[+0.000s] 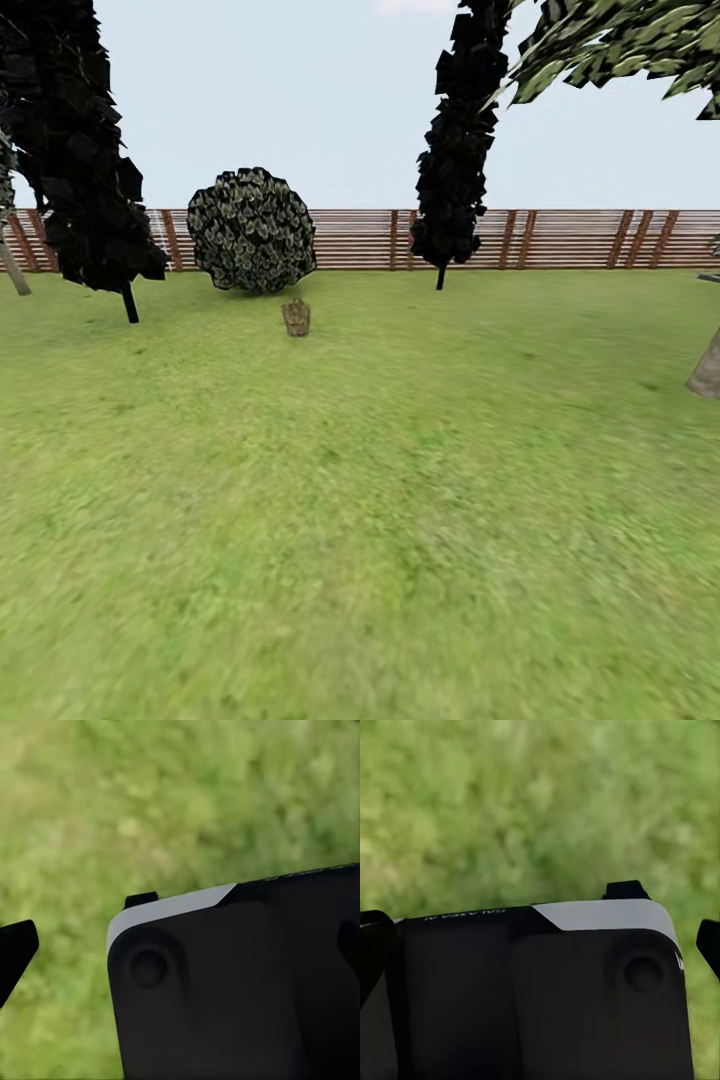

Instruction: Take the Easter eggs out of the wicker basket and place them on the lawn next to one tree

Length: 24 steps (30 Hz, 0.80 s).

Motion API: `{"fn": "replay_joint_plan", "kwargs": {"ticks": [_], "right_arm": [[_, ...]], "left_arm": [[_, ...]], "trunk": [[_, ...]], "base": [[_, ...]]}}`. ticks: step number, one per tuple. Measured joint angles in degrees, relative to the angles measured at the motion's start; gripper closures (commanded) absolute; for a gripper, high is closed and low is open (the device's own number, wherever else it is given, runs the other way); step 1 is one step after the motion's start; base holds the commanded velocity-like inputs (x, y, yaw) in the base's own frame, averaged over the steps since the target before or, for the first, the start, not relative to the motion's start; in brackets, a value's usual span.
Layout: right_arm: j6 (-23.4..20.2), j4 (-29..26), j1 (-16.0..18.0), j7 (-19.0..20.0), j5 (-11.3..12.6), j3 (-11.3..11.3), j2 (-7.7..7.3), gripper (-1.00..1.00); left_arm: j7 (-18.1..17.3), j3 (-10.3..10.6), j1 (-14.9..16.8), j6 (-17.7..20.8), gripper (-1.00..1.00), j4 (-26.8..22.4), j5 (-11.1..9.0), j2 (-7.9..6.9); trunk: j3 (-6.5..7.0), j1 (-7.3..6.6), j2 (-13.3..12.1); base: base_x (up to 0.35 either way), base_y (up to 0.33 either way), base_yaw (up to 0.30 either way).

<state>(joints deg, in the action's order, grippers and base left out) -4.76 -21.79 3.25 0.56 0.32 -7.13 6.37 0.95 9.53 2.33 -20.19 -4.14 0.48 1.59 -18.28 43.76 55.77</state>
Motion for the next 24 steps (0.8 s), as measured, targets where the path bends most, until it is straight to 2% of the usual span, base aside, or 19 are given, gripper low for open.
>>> {"fn": "replay_joint_plan", "kwargs": {"ticks": [8,17,21,24], "right_arm": [[0.0,0.0,0.0,0.0,0.0,0.0,0.06,-1.0],[0.0,0.0,0.0,0.0,0.0,0.0,0.08,-1.0],[0.0,0.0,0.0,0.0,0.0,0.0,0.08,-1.0],[0.0,0.0,0.0,0.0,0.0,0.0,0.09,-1.0]], "left_arm": [[0.0,-0.1,0.0,0.1,-1.0,0.0,0.0,0.0],[0.4,-0.5,0.0,0.2,-1.0,0.0,-0.4,-0.04],[1.8,-0.9,0.0,0.1,-1.0,0.0,-0.7,-0.08],[4.2,-1.1,0.0,-0.2,-1.0,0.0,-0.8,-0.12]], "trunk": [[-0.74,0.0,0.0],[-1.58,0.0,0.0],[-1.96,0.0,0.0],[-2.24,0.0,0.0]], "base": [[0.315,0.121,0.0],[0.336,0.023,0.0],[0.34,0.002,0.014],[0.34,0.001,0.05]]}}
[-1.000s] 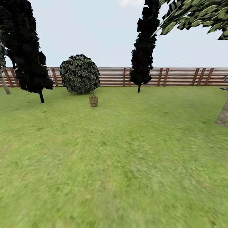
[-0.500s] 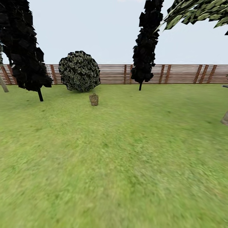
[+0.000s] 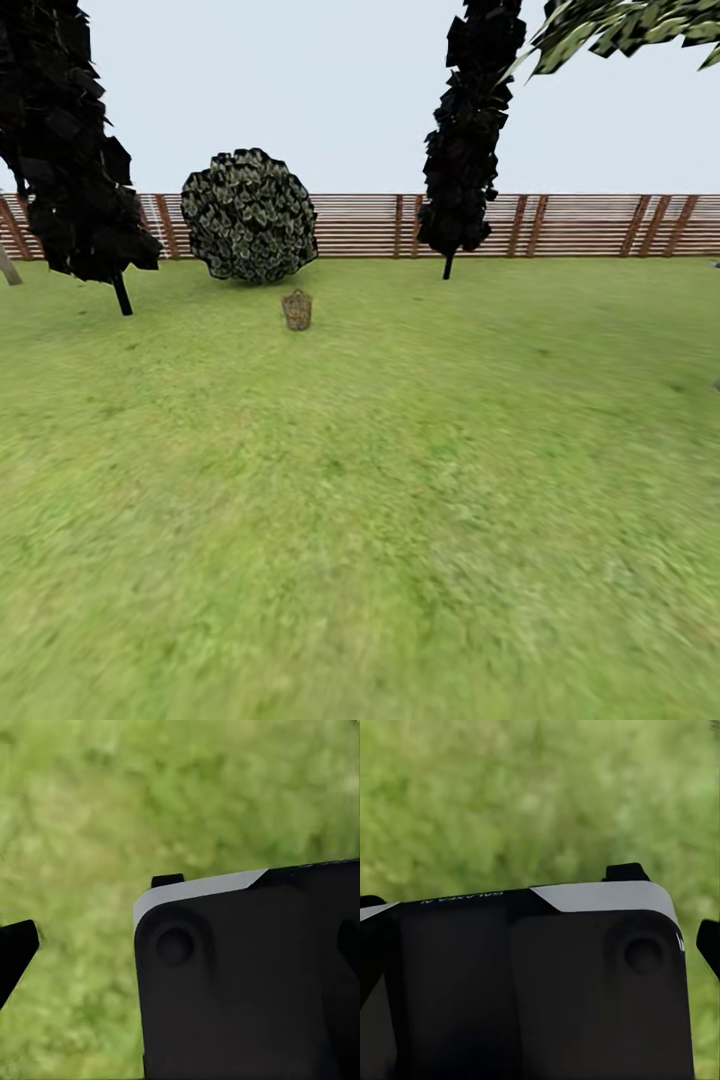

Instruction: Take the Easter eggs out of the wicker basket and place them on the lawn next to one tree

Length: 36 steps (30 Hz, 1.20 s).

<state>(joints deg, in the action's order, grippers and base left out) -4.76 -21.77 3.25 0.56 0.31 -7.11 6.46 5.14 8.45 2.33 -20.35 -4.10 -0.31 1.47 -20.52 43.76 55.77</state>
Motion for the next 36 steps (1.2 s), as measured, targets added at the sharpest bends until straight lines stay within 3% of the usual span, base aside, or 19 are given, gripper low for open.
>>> {"fn": "replay_joint_plan", "kwargs": {"ticks": [9,17,22,26,30,36], "right_arm": [[0.0,0.0,0.0,0.0,-0.1,0.0,0.0,-1.0],[0.0,0.0,0.0,0.0,-0.1,0.1,0.0,-1.0],[0.0,0.0,0.0,0.0,-0.1,0.2,0.0,-1.0],[0.0,0.0,0.0,0.0,-0.1,0.2,0.0,-1.0],[0.0,0.0,0.0,0.0,-0.1,0.2,0.0,-1.0],[0.0,0.0,0.0,0.0,-0.1,0.1,0.0,-1.0]], "left_arm": [[9.8,-0.1,0.2,-0.3,-1.0,-0.3,-0.1,-0.42],[11.9,0.0,0.4,-0.4,-1.0,-0.6,-0.2,-0.64],[11.5,0.0,0.4,-0.5,-1.0,-0.6,-0.1,-0.67],[8.8,0.1,0.6,0.0,-1.0,-0.5,-0.1,-0.68],[3.9,0.1,1.6,0.5,-1.0,-0.5,-0.1,-0.75],[1.7,0.0,3.0,1.4,-1.0,-0.3,-0.1,-1.03]], "trunk": [[-0.74,0.01,0.0],[-1.18,0.03,0.0],[-0.52,-0.84,-1.6],[0.19,-1.72,-3.2],[0.9,-2.59,-4.8],[1.98,-3.91,-7.2]], "base": [[0.311,0.0,0.071],[0.072,0.0,0.052],[0.009,0.0,0.009],[0.002,0.0,0.002],[0.0,0.0,0.0],[0.0,0.0,0.0]]}}
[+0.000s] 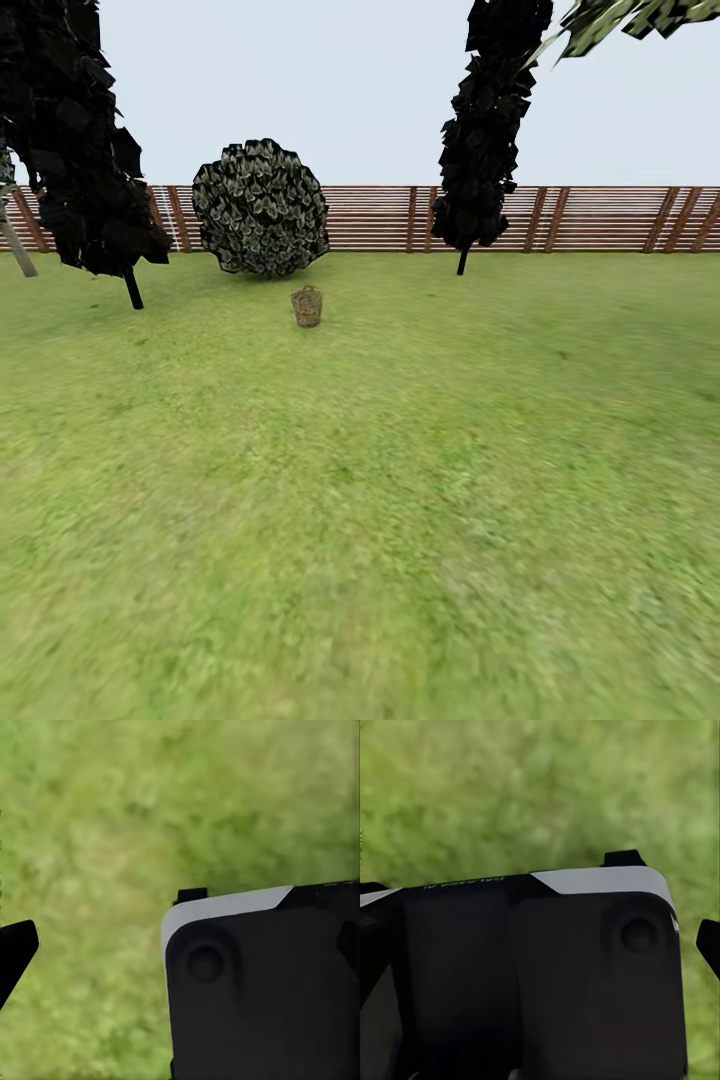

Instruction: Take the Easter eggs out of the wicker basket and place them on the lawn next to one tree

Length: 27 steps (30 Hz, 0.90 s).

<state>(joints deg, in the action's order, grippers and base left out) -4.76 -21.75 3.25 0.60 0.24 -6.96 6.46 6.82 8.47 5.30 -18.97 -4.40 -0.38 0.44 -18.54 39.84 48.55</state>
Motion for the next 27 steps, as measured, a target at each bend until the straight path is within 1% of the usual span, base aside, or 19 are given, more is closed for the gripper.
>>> {"fn": "replay_joint_plan", "kwargs": {"ticks": [3,8,27], "right_arm": [[0.0,0.0,0.0,0.0,0.0,0.0,0.0,-1.0],[0.0,0.0,0.0,0.0,0.0,0.0,0.0,-1.0],[0.1,0.0,0.0,0.0,0.0,-0.1,-0.01,-1.0]], "left_arm": [[-0.2,0.0,0.2,0.1,-1.0,0.1,0.0,-0.76],[-0.5,0.0,0.2,0.1,-1.0,0.2,0.1,-1.27],[-0.6,0.0,0.2,-0.5,-1.0,0.2,0.1,-1.37]], "trunk": [[0.54,-0.66,-1.2],[1.44,-1.76,-3.2],[4.86,-5.94,-10.8]], "base": [[0.0,0.0,0.0],[0.0,0.0,0.0],[0.0,0.0,0.0]]}}
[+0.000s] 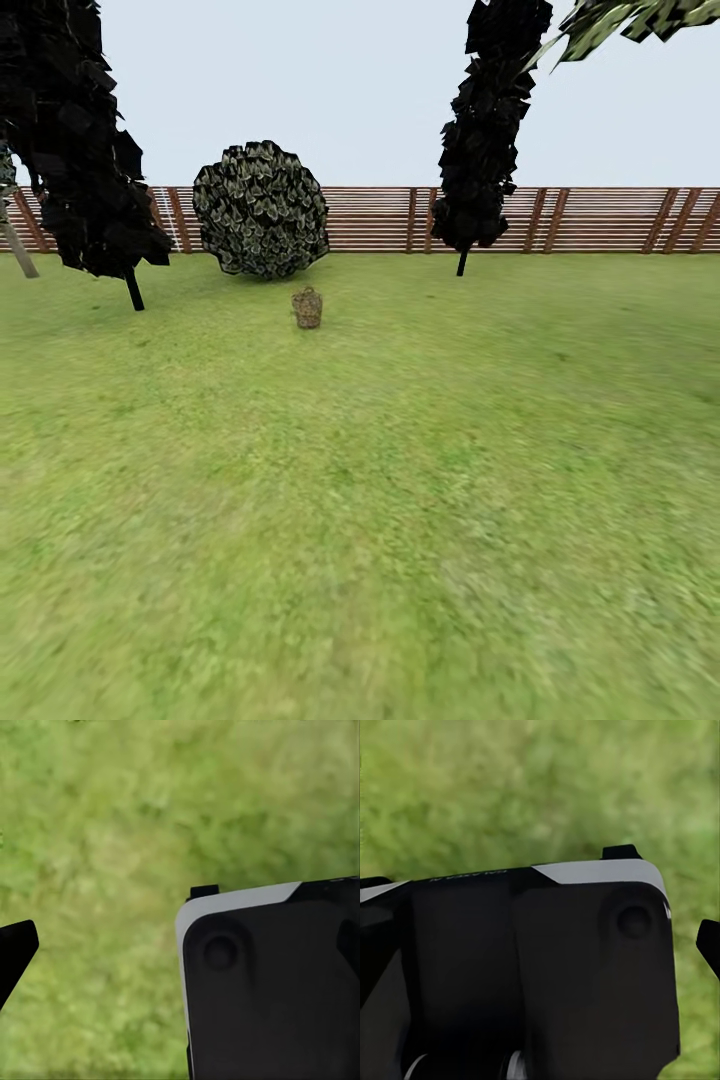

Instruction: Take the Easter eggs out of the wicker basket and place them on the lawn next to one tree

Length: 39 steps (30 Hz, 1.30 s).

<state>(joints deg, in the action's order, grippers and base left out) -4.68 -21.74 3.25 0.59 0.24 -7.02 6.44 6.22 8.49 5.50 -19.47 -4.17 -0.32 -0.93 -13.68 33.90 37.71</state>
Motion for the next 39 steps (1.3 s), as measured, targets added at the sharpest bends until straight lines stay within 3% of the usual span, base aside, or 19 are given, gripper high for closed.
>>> {"fn": "replay_joint_plan", "kwargs": {"ticks": [22,39], "right_arm": [[0.0,0.0,0.0,0.0,0.0,0.0,0.05,-1.0],[0.0,0.0,0.0,0.0,0.0,-0.1,0.01,-1.0]], "left_arm": [[0.0,0.0,0.1,0.9,-1.0,0.1,0.3,0.06],[-3.3,0.1,0.2,6.5,-1.0,-0.1,0.1,0.04]], "trunk": [[3.97,-4.84,-8.8],[6.69,-8.15,-14.9]], "base": [[0.0,0.0,0.0],[0.0,0.0,0.0]]}}
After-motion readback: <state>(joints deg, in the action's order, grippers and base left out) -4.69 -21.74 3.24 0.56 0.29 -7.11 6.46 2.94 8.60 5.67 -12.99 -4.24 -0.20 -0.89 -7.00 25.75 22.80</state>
